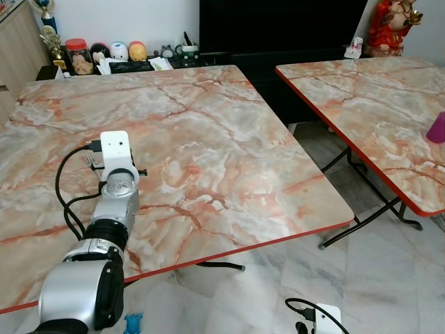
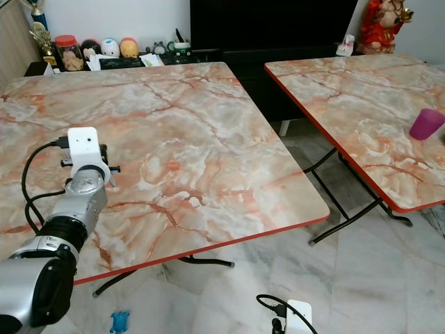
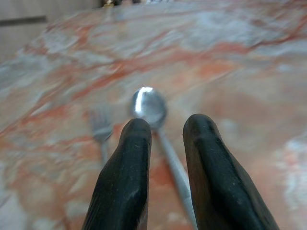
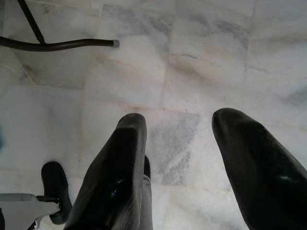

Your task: Setting the table

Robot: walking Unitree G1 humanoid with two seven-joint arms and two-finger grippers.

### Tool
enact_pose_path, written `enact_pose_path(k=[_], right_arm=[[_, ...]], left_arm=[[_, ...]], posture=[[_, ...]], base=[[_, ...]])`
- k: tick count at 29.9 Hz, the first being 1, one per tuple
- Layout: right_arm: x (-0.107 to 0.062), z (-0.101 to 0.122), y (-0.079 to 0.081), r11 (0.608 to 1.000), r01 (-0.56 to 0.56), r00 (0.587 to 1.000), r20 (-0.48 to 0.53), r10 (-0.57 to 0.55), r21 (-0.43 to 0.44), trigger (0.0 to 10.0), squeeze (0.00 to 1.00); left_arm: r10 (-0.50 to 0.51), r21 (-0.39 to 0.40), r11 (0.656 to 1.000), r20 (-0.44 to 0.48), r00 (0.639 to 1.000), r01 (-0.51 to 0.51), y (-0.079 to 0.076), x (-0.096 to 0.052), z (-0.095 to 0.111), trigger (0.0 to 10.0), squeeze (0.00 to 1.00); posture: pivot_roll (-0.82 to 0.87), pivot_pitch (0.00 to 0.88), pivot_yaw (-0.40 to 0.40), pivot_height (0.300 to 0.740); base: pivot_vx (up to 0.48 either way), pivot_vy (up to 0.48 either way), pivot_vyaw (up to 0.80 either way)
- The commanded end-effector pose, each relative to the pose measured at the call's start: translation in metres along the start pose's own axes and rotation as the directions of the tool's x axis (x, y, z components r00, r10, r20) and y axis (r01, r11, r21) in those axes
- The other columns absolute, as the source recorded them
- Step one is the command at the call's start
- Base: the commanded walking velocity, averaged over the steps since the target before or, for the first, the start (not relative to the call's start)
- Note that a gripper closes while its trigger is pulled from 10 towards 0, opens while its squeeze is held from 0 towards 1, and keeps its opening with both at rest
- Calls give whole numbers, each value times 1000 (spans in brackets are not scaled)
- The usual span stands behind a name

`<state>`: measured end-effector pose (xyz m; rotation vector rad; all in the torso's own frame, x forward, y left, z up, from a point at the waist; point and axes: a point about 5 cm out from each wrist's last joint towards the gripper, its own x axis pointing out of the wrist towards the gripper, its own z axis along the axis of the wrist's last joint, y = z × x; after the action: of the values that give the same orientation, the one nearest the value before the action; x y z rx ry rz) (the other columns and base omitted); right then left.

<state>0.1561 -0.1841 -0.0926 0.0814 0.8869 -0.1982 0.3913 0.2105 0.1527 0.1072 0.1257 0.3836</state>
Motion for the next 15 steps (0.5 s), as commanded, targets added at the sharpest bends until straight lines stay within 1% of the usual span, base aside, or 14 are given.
enact_pose_path(k=[1, 6, 9, 11, 12, 13, 14, 15], right_arm=[[0, -1, -4, 1000, 19, 1000, -2, -19, 13, 10000, 0], [-1, -1, -6, 1000, 25, 1000, -2, -25, 13, 10000, 0], [-1, -1, -8, 1000, 26, 1000, -3, -26, 10, 10000, 0], [-1, -1, -8, 1000, 25, 1000, -2, -25, 9, 10000, 0], [-1, -1, -7, 1000, 25, 1000, -2, -25, 9, 10000, 0], [-1, -2, -7, 1000, 25, 1000, -2, -25, 9, 10000, 0], [-1, -2, -7, 1000, 24, 1000, -1, -24, 9, 10000, 0], [-1, -2, -7, 1000, 24, 1000, -1, -24, 9, 10000, 0]], left_arm=[[40, 30, 999, -21, 999, -40, 5, 2, 0, 10000, 1000], [73, 27, 997, -25, 997, -72, 15, 4, -2, 10000, 1000], [92, 43, 995, -32, 995, -91, 23, 4, -8, 10000, 1000], [72, 5, 997, 0, 997, -72, 25, 5, -7, 10000, 1000], [37, -19, 999, 39, 999, -37, 24, 4, -3, 10000, 565], [-8, -36, 999, 86, 996, 11, 21, 3, 0, 10000, 0], [-90, -34, 995, 167, 982, 97, 16, 0, 2, 10000, 0], [-111, -31, 992, 185, 976, 119, 15, -2, 2, 10000, 0]], posture=[[78, 18, -59, 740], [71, 25, -64, 740], [70, 26, -68, 740], [71, 25, -69, 740], [71, 25, -69, 740], [73, 23, -69, 740], [76, 23, -68, 740], [76, 23, -68, 740]], base=[[0, 0, 0], [0, 0, 0], [0, 0, 0], [0, 0, 0], [0, 0, 0], [0, 0, 0], [0, 0, 0], [0, 0, 0]])
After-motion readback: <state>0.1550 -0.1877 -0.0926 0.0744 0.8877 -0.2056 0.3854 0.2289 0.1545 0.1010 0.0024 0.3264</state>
